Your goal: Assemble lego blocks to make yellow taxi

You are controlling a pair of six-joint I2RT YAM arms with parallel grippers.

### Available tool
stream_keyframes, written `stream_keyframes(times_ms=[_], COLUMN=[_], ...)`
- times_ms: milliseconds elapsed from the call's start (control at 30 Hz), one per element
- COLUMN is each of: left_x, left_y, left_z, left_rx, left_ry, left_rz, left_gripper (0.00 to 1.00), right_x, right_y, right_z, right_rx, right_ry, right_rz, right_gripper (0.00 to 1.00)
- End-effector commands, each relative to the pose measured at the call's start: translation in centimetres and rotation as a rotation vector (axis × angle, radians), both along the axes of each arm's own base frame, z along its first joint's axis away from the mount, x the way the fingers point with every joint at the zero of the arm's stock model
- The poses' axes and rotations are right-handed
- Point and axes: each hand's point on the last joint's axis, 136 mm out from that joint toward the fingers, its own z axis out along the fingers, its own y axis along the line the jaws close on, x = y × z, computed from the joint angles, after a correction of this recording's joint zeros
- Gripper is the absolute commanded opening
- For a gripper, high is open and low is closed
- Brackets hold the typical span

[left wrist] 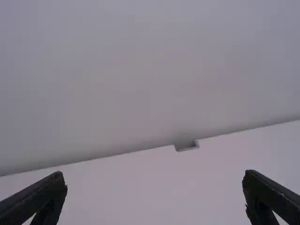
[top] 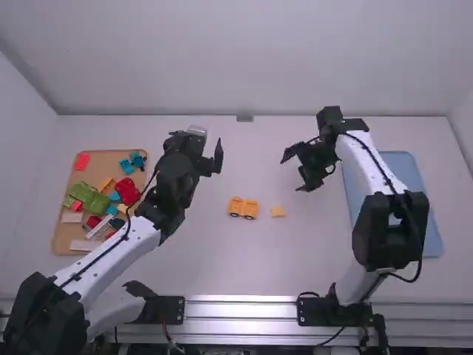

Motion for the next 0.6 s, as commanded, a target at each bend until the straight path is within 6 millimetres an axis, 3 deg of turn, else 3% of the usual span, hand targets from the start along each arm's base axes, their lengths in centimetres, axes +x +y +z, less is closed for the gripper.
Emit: stream_keyframes(times_ms=[0,133,233,400,567], left_x=[-0.1,-0.3,-1.2,-4.8,-10.1], left_y=[0.4,0.0,-2.9,-8.0,-10.8], left_z=[0.3,-0.2,-1.8,-4.5,-6.1], left_rx=[-0.01,0.032,0.217,0.38,0.391], left_ry=[-0.008,0.009,0.039,0.055,0.033], left_rz=[0.014,-0.009,-0.223,-0.651,-1.065], left_gripper=[0.99,0.99,0.99,0.99,0.99], right_x=[1.1,1.1,-1.5,-2.4,1.0], right_y=[0.5,2.1,3.1,3.5,2.0], right_z=[2.5,5.6,6.5,5.1,2.7], right_rx=[-0.009,-0.006,0.027,-0.034,-0.334], right_ry=[-0.23,-0.571,-0.734,-0.877,-0.841], right_rz=[0.329,0.874,1.301,1.764,1.95], right_gripper=[0.99,0.99,0.99,0.99,0.99])
